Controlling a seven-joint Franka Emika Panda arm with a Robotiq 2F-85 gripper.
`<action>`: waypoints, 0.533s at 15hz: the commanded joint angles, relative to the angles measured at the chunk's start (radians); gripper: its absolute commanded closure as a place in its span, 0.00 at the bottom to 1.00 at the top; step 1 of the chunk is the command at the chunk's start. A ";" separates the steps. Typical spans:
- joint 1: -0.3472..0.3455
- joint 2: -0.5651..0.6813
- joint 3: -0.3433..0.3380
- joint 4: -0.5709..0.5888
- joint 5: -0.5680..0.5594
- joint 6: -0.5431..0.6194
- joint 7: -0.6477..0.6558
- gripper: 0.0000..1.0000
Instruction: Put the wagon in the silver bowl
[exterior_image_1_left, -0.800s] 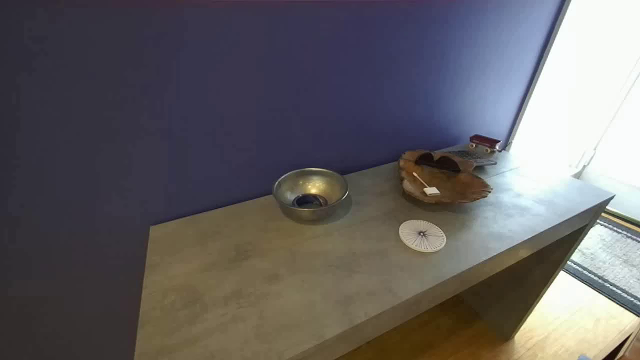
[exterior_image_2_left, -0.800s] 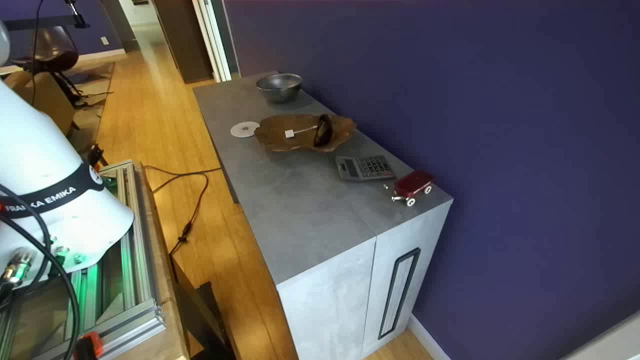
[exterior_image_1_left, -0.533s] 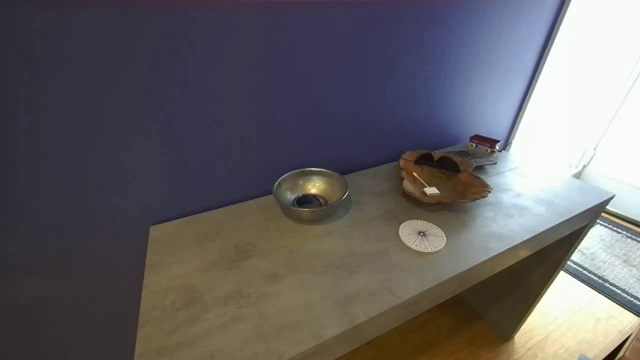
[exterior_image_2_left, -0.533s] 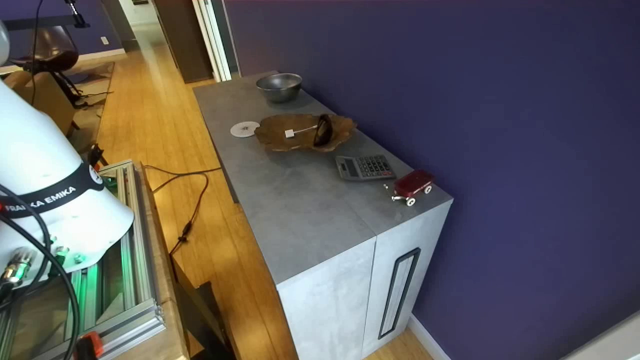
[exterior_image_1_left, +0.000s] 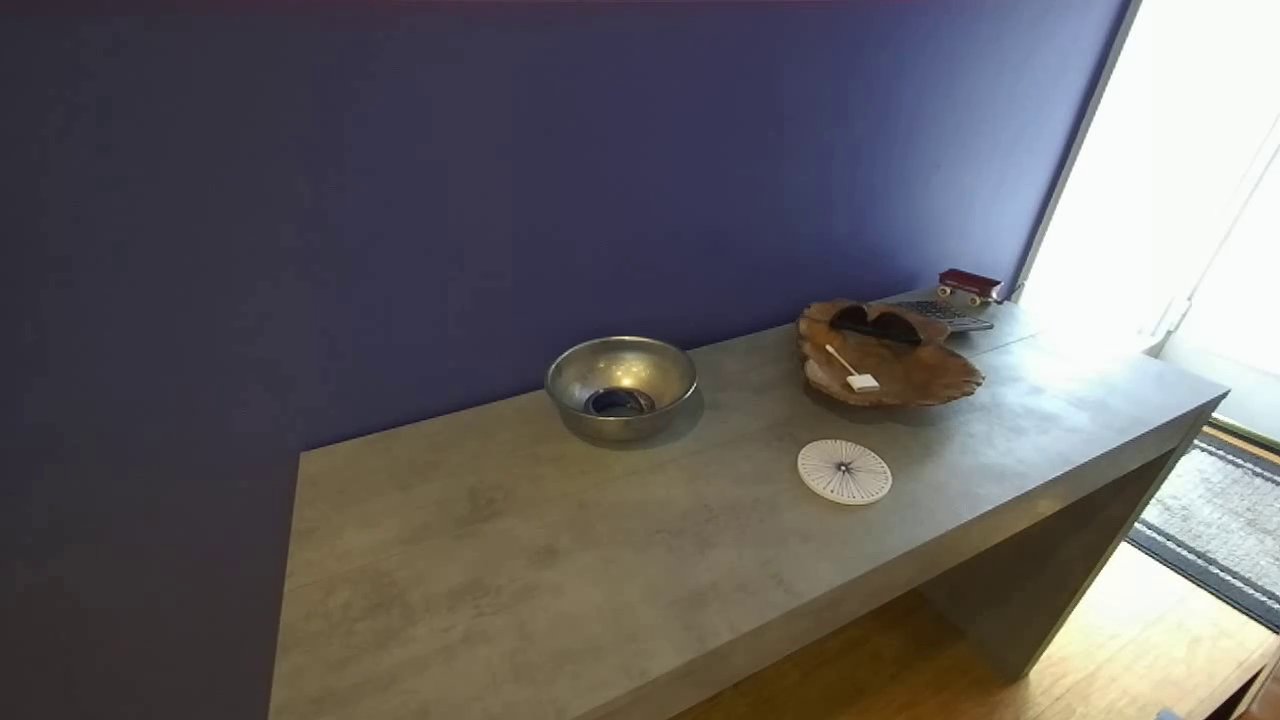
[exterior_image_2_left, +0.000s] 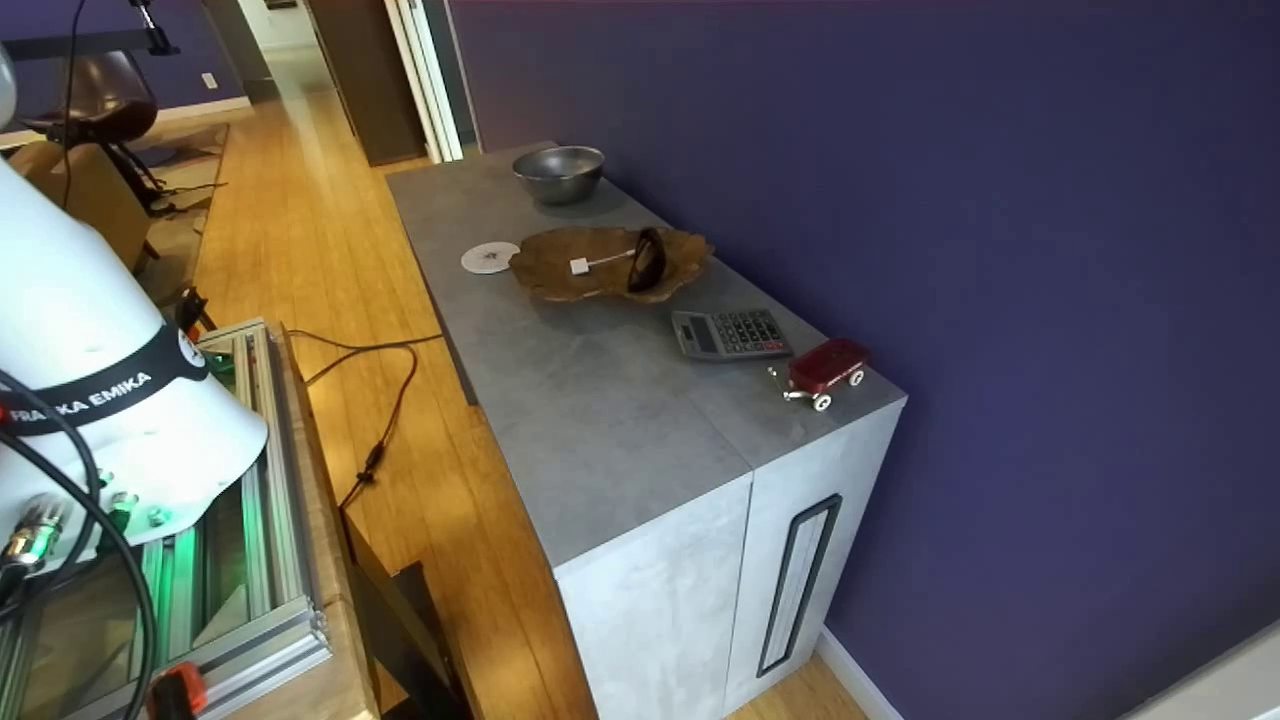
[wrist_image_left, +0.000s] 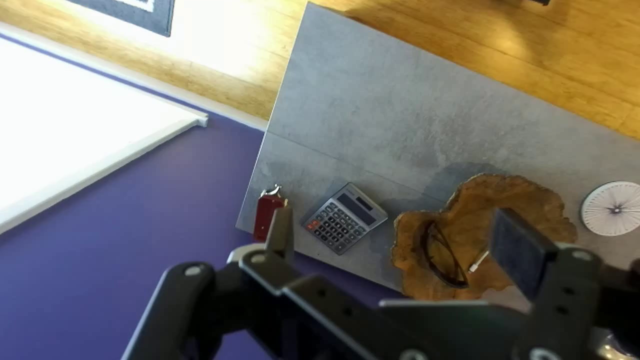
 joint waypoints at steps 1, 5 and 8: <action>0.002 0.185 0.047 -0.031 -0.070 0.212 0.115 0.00; -0.050 0.454 0.110 -0.008 -0.182 0.360 0.275 0.00; -0.038 0.657 0.098 0.023 -0.136 0.330 0.269 0.00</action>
